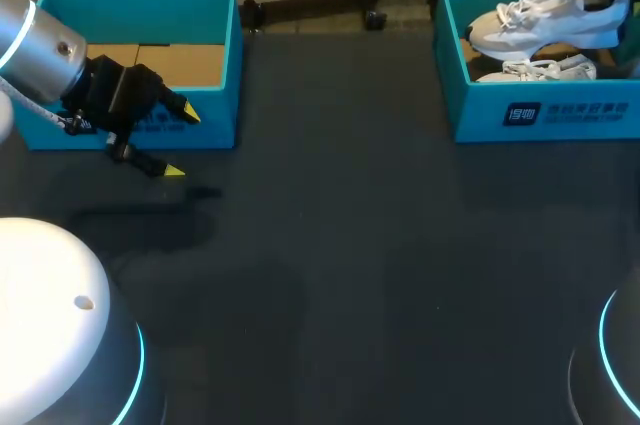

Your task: Take the shoe out of the shoebox, open the shoe tongue, remove and reinsert the insole, then place the shoe into the shoebox

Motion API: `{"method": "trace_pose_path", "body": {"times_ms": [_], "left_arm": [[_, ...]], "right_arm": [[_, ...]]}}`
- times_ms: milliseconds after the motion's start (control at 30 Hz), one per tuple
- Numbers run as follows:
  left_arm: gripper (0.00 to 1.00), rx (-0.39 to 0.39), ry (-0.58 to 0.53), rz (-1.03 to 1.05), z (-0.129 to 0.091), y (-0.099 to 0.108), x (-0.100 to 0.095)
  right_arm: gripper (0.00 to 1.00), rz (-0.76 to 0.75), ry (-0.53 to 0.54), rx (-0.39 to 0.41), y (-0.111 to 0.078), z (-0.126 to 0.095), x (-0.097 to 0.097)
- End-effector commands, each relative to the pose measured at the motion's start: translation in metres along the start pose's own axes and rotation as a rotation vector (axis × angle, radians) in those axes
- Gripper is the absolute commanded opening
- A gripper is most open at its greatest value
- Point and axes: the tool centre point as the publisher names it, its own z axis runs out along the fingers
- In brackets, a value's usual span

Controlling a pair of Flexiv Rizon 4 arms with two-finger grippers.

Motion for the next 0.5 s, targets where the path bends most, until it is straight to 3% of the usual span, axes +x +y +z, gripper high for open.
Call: {"method": "trace_pose_path", "body": {"times_ms": [33, 500], "left_arm": [[1.0, -0.001, 0.0, 0.001, -0.001, 0.0, 0.001], [1.0, -0.001, 0.0, 0.001, -0.001, 0.0, 0.001]], "right_arm": [[0.0, 0.005, -0.003, 0.014, 0.012, 0.007, 0.005], [0.0, 0.026, -0.023, 0.02, 0.02, 0.03, 0.015]]}}
